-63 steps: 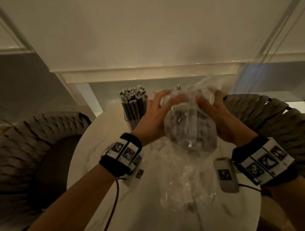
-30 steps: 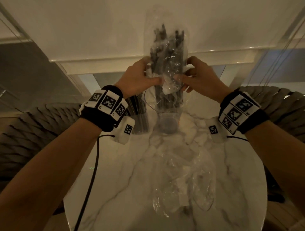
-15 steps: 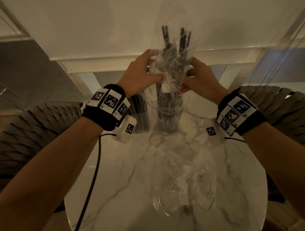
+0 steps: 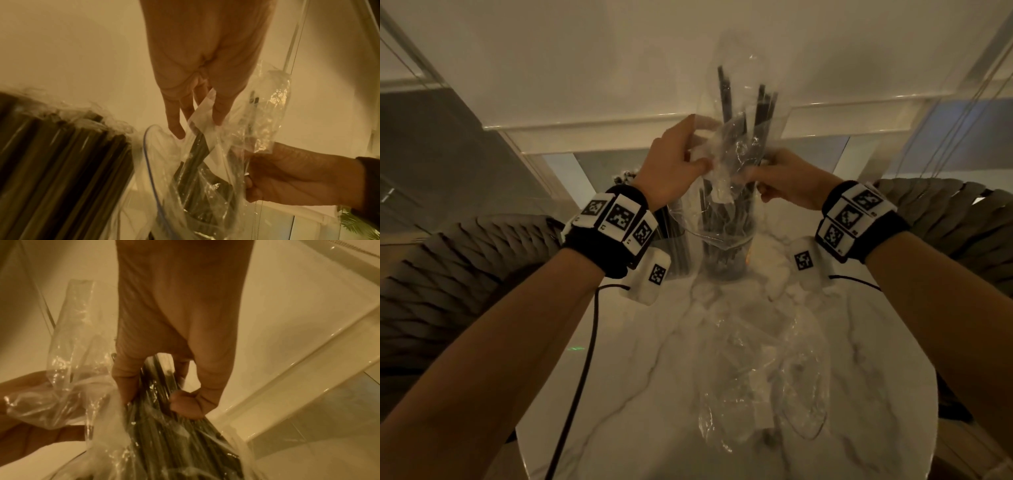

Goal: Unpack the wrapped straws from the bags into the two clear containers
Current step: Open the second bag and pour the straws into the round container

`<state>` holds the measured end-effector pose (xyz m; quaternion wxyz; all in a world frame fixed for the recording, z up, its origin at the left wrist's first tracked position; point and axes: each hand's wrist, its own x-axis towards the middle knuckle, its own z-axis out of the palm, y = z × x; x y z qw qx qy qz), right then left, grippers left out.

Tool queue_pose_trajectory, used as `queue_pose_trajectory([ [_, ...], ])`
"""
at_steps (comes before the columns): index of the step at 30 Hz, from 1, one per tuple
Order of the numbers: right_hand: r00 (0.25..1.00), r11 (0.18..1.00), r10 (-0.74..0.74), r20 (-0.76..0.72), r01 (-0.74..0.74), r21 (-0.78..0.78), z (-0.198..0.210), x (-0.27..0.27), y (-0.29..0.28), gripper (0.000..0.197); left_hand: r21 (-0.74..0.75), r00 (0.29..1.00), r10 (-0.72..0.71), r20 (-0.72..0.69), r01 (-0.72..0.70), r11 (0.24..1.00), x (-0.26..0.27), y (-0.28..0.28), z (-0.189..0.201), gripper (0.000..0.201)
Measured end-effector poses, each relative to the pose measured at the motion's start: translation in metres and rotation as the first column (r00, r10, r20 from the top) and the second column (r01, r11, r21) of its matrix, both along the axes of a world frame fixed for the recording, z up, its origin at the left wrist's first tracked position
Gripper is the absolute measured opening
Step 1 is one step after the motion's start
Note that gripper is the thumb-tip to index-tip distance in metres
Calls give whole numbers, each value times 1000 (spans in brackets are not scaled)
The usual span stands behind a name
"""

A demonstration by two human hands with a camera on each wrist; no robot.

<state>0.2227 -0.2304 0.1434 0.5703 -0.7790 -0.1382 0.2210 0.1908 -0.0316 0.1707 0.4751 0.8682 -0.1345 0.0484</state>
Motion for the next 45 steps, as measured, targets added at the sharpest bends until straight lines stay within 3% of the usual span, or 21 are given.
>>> queue_pose_trajectory([
  [6,967,985,0,255,44,-166,25,-1,1,39,-91,999,14,41,-10,996,-7,6,13,44],
  [10,928,983,-64,367,123,-140,43,-6,9,38,-185,994,54,91,-36,982,-11,10,25,46],
  [16,892,980,-126,434,181,-87,50,-17,20,36,-184,986,104,127,-80,980,-16,14,26,41],
  [22,890,978,-174,421,208,-36,51,-19,26,35,-219,989,113,91,-91,972,-22,16,21,46],
  [30,887,969,-238,397,243,39,54,-18,37,45,-142,991,98,94,-84,986,-24,20,22,60],
  [45,928,964,-258,269,266,5,20,-28,44,28,-88,993,114,30,-111,990,-26,20,-8,63],
])
